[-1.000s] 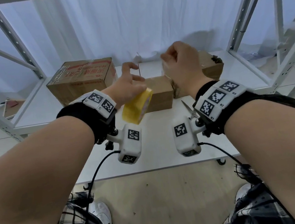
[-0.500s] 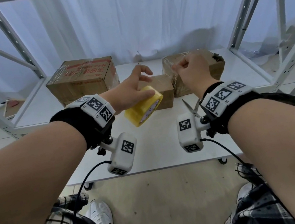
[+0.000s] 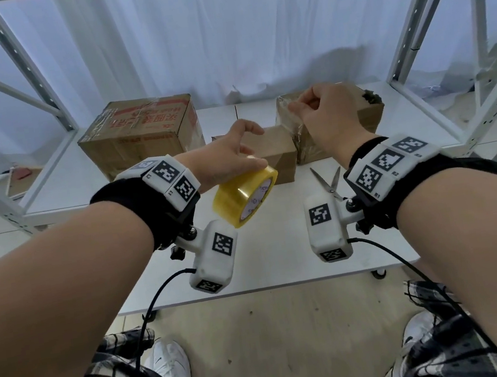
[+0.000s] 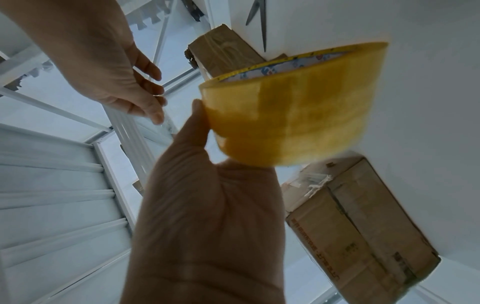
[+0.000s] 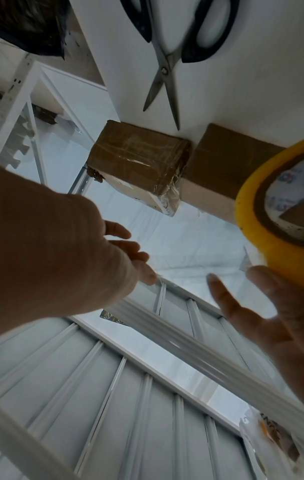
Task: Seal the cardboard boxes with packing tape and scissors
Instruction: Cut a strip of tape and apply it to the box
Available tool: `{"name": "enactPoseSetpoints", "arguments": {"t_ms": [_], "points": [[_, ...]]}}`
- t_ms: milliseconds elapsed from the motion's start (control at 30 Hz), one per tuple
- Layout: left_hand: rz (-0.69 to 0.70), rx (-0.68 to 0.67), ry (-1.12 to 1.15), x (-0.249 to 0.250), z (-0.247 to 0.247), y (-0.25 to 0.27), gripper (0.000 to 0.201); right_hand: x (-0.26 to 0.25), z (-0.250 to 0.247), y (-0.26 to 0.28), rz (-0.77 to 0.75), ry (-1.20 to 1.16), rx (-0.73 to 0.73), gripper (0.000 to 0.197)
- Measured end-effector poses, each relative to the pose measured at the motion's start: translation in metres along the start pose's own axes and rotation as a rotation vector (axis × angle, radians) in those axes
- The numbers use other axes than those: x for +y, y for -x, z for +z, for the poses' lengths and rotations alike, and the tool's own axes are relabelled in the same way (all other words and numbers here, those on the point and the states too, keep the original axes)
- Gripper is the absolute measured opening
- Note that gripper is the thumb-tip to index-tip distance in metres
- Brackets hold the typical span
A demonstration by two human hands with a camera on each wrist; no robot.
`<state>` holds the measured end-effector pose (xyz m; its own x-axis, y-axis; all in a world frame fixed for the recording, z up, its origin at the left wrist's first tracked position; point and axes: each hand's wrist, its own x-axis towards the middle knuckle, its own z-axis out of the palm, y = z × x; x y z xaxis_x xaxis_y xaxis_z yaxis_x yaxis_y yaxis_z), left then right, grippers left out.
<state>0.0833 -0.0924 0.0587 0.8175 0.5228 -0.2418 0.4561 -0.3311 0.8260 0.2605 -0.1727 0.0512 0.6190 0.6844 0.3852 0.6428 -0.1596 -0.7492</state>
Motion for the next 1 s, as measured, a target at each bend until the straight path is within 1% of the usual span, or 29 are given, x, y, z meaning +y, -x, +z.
{"name": "enactPoseSetpoints", "arguments": {"t_ms": [100, 133, 167, 233, 333, 433, 567, 633, 700, 800, 833, 900, 1000], "points": [[-0.105, 0.039, 0.036, -0.004, 0.002, -0.005, 0.075, 0.003, -0.003, 0.001, -0.018, 0.042, 0.003, 0.012], [-0.138, 0.060, 0.039, -0.005, 0.001, -0.007, 0.079, 0.003, -0.003, 0.001, -0.022, 0.050, 0.006, 0.011], [-0.167, 0.073, 0.028, -0.006, 0.000, -0.008, 0.079, 0.003, -0.003, 0.001, -0.026, 0.057, 0.007, 0.011], [-0.192, 0.059, -0.011, -0.007, 0.000, -0.009, 0.070, 0.004, -0.002, 0.002, -0.024, 0.058, 0.003, 0.011], [-0.138, 0.001, 0.016, -0.007, -0.001, -0.005, 0.057, 0.008, -0.003, 0.002, -0.001, 0.052, -0.007, 0.013], [-0.045, -0.013, 0.131, -0.003, -0.004, -0.001, 0.056, 0.016, -0.006, 0.006, 0.054, 0.056, -0.029, 0.017], [0.083, -0.055, 0.181, 0.007, -0.004, 0.001, 0.053, 0.017, -0.005, 0.009, 0.078, 0.054, -0.042, 0.018], [0.079, -0.058, 0.144, 0.008, -0.004, 0.001, 0.050, 0.014, -0.006, 0.008, 0.091, 0.025, -0.026, 0.016], [0.026, -0.048, 0.060, 0.007, -0.003, 0.000, 0.050, 0.010, -0.005, 0.007, 0.074, 0.021, -0.021, 0.014], [-0.039, -0.002, -0.045, 0.002, -0.001, -0.003, 0.064, 0.000, -0.002, 0.009, 0.001, 0.057, -0.048, 0.014], [-0.034, 0.028, -0.066, 0.002, 0.001, -0.002, 0.069, -0.003, 0.000, 0.009, -0.029, 0.069, -0.052, 0.014], [0.012, 0.059, -0.079, 0.002, 0.003, 0.000, 0.070, -0.008, 0.002, 0.009, -0.075, 0.077, -0.049, 0.014], [0.087, 0.015, -0.019, 0.001, 0.008, 0.002, 0.060, -0.008, 0.002, 0.009, -0.092, 0.070, -0.047, 0.013]]}}
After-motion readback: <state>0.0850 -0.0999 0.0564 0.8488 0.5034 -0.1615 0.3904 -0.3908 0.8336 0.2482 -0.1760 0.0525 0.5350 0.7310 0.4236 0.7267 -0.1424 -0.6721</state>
